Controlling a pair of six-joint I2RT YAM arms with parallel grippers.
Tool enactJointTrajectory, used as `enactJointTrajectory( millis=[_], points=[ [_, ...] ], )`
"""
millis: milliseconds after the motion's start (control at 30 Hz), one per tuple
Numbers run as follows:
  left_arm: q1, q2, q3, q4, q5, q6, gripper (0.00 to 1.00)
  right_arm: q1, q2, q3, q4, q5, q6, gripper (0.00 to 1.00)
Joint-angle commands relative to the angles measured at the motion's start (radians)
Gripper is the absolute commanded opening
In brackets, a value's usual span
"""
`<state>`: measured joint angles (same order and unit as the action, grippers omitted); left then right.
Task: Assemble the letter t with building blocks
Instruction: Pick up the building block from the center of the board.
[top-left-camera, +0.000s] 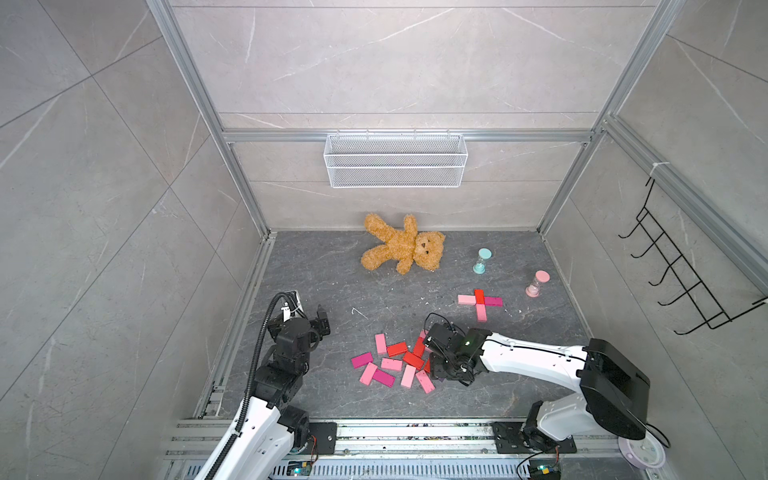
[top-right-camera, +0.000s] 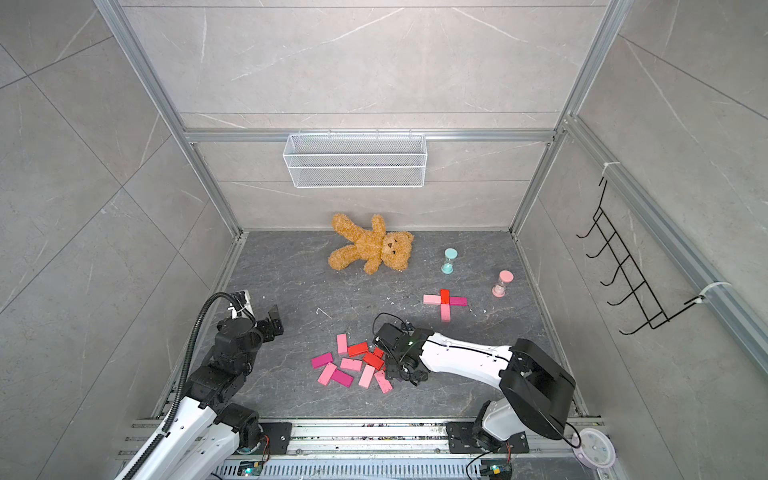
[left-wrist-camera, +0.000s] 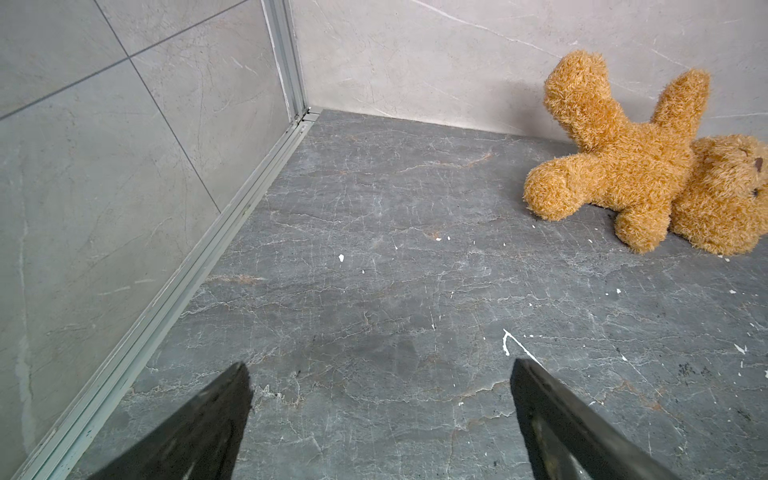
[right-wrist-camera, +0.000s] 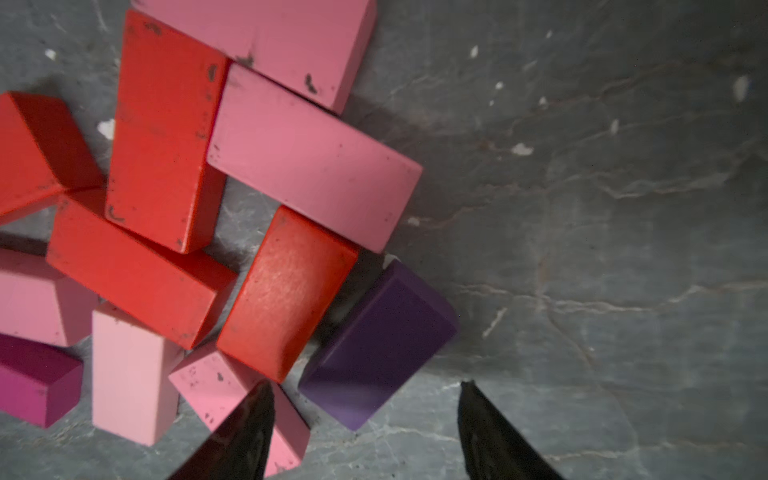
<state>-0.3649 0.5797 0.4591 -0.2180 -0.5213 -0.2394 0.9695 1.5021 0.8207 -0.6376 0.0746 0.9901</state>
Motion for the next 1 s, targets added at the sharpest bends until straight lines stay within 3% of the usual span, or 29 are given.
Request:
enactJointTrajectory(
  millis=[0, 333, 967],
  points=[
    [-0.004, -0.010, 0.028, 0.008, -0.005, -0.012, 1.00, 0.009, 0.009, -0.020, 0.028, 0.043, 0.073, 0.66],
    [-0.011, -0.027, 0.028, 0.004, -0.007, -0.012, 1.00, 0.009, 0.013, -0.061, 0.014, 0.106, 0.111, 0.60],
    [-0.015, 0.001, 0.031, 0.016, -0.005, 0.005, 1.00, 0.008, -0.050, -0.127, 0.020, 0.096, 0.112, 0.56]
  ],
)
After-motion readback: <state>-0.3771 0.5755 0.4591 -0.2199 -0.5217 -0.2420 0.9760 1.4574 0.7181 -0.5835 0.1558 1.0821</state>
